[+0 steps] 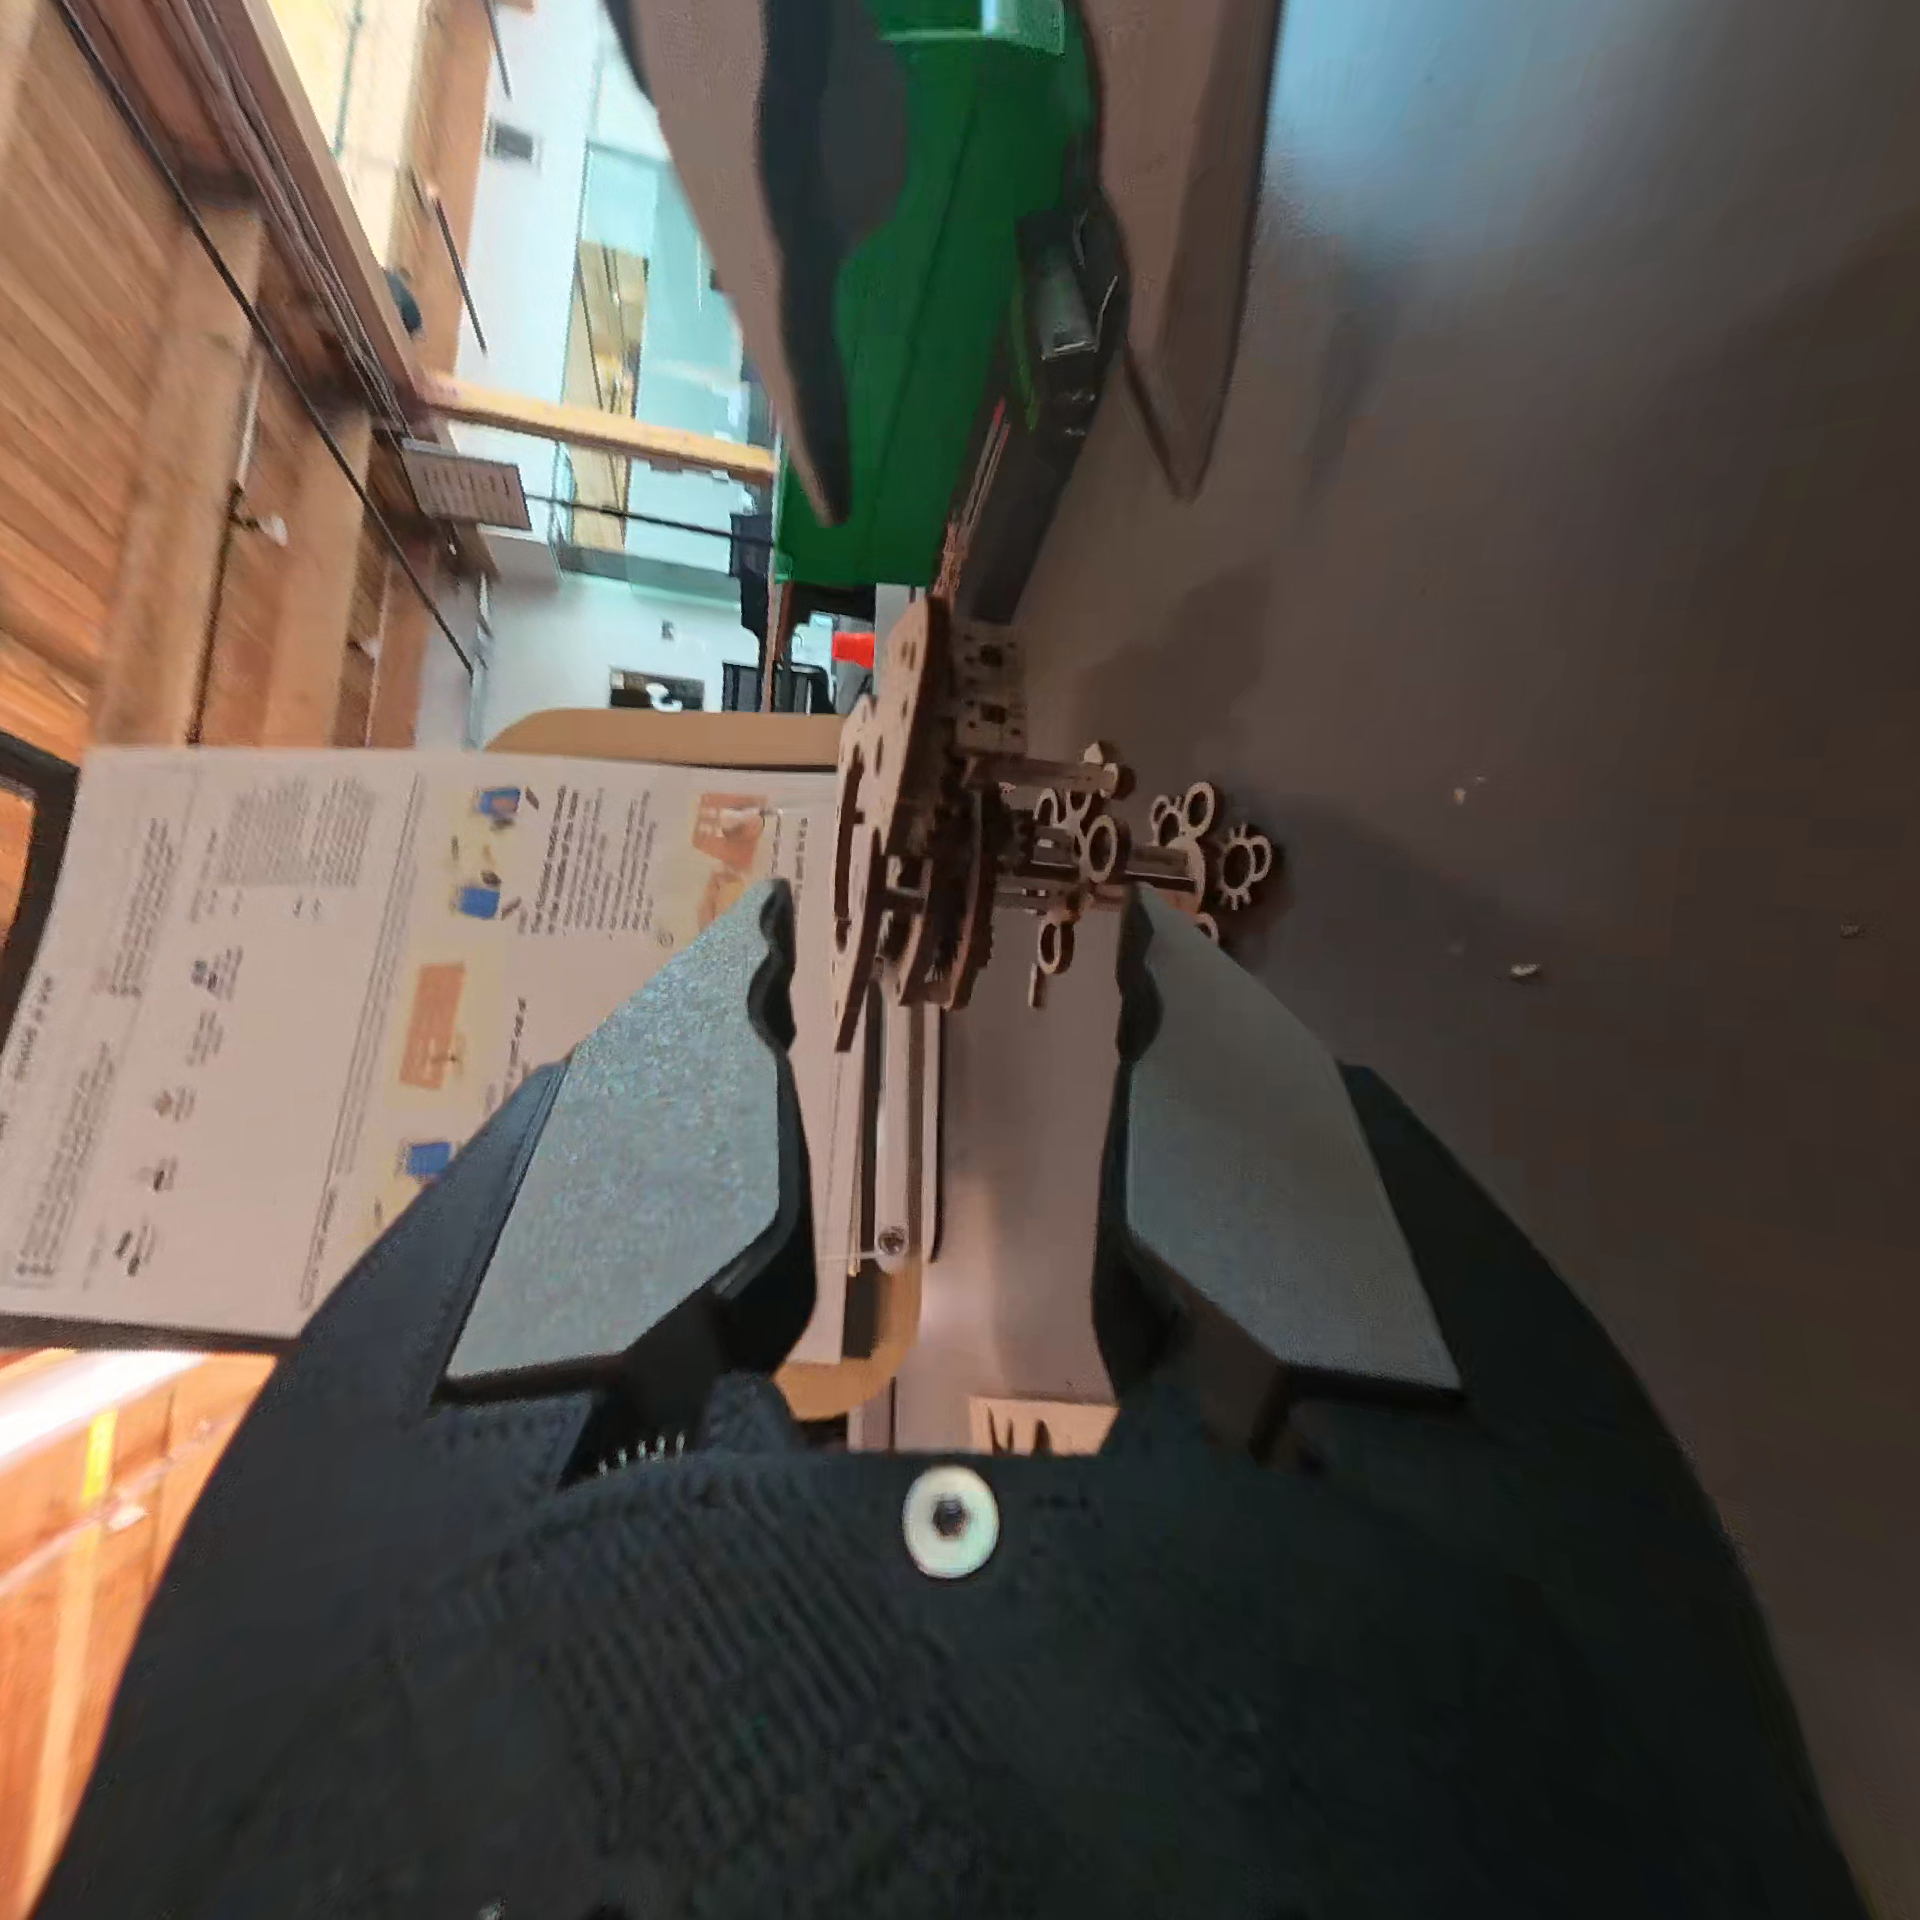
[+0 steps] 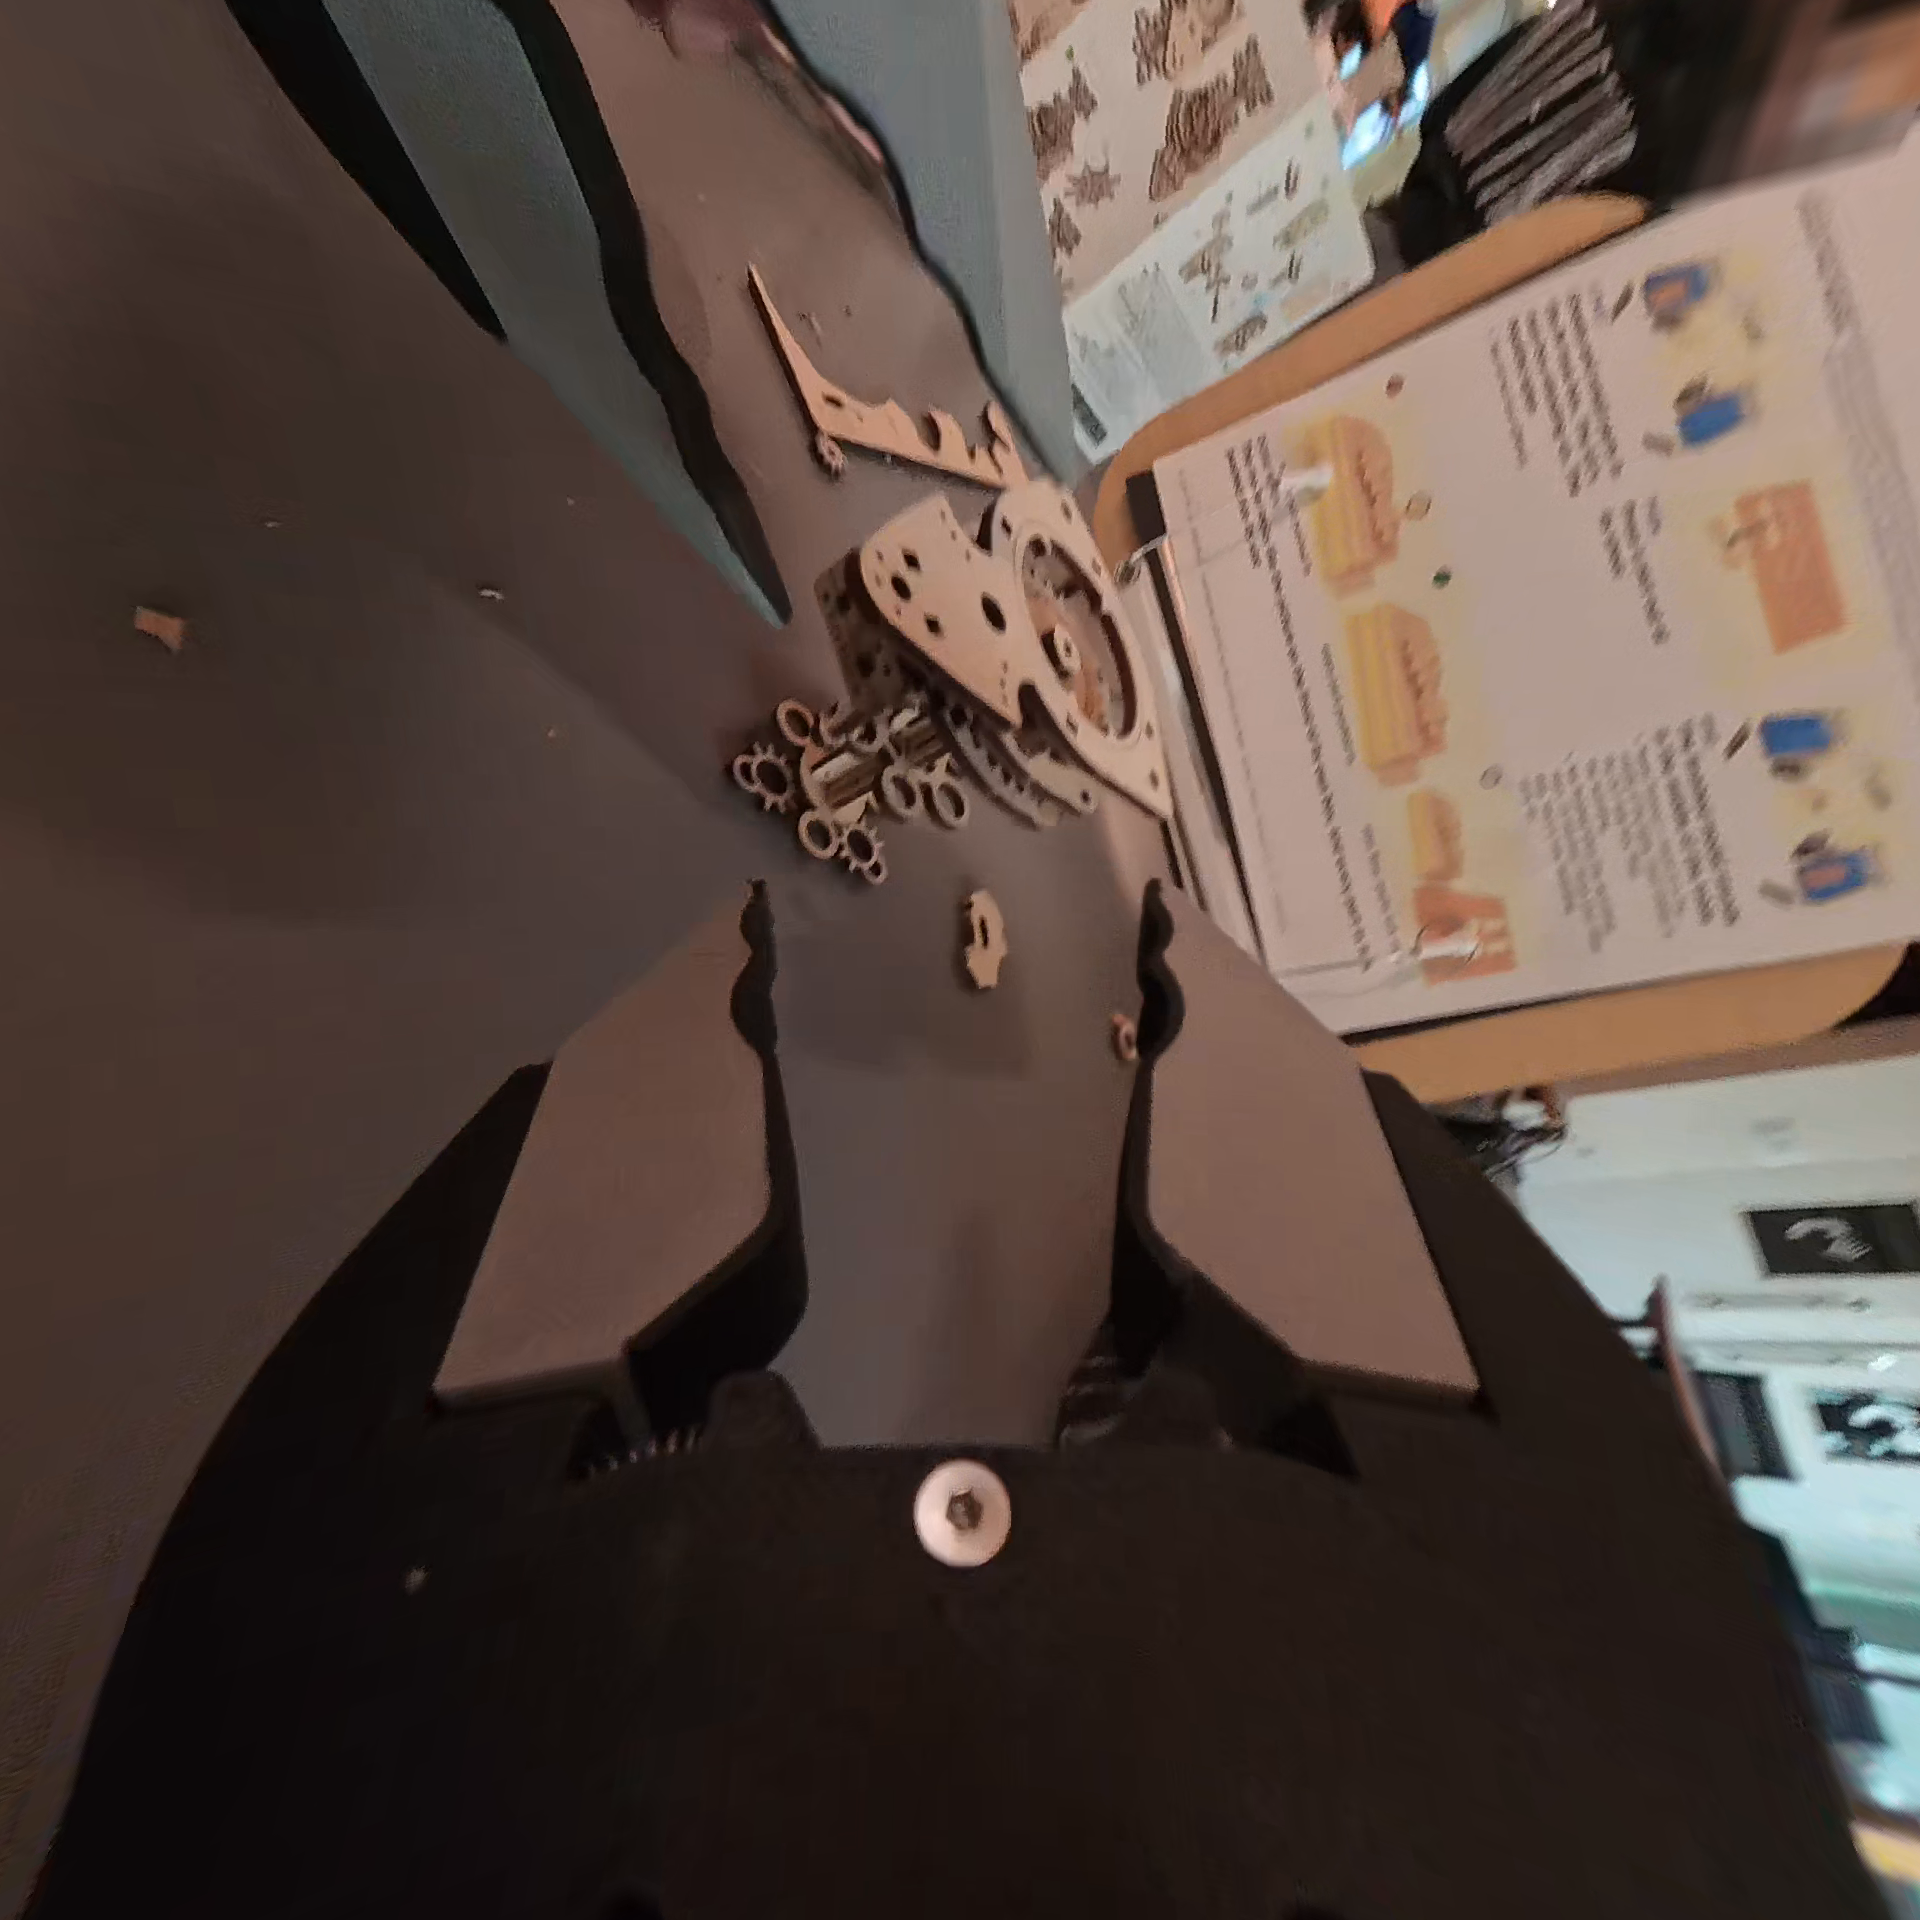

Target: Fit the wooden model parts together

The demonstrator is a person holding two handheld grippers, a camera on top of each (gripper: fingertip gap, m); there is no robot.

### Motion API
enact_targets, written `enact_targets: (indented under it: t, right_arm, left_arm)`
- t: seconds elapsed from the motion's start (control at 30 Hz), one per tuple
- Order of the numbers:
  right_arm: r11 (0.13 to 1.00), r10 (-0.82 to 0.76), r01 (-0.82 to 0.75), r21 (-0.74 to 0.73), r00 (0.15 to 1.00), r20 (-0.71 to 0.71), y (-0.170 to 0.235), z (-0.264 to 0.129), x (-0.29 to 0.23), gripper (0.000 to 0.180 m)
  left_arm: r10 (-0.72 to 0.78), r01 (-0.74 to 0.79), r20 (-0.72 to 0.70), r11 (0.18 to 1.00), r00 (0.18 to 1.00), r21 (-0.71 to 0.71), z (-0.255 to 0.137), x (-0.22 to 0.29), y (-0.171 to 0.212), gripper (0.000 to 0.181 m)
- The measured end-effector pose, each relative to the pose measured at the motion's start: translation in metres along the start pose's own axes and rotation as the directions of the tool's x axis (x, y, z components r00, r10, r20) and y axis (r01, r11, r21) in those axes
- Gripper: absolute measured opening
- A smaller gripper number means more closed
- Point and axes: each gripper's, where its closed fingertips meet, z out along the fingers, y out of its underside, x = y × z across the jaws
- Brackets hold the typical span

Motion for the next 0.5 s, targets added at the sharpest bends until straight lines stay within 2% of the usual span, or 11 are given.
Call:
enact_targets:
  t: [0.1,0.23,0.37,0.5]
  right_arm:
    - [0.992,-0.107,0.109,0.067,0.994,-0.031,-0.016,0.003,0.003,0.066]
    - [0.959,-0.257,0.264,0.103,0.963,-0.074,-0.026,0.006,0.001,0.053]
    - [0.973,-0.194,0.191,0.127,0.981,0.009,-0.025,0.012,-0.009,0.055]
    - [0.974,-0.154,0.151,0.168,0.988,0.007,-0.033,0.007,-0.005,0.054]
  left_arm:
    - [0.033,-0.033,0.008,0.999,0.999,0.030,0.007,0.001,0.002,0.056]
    - [-0.007,0.008,-0.006,0.994,1.000,0.108,0.008,0.007,-0.012,0.048]
    - [-0.025,0.026,-0.014,0.992,1.000,0.124,0.008,0.009,-0.013,0.049]
    - [-0.048,0.047,0.002,0.986,0.999,0.161,0.003,0.003,-0.018,0.047]
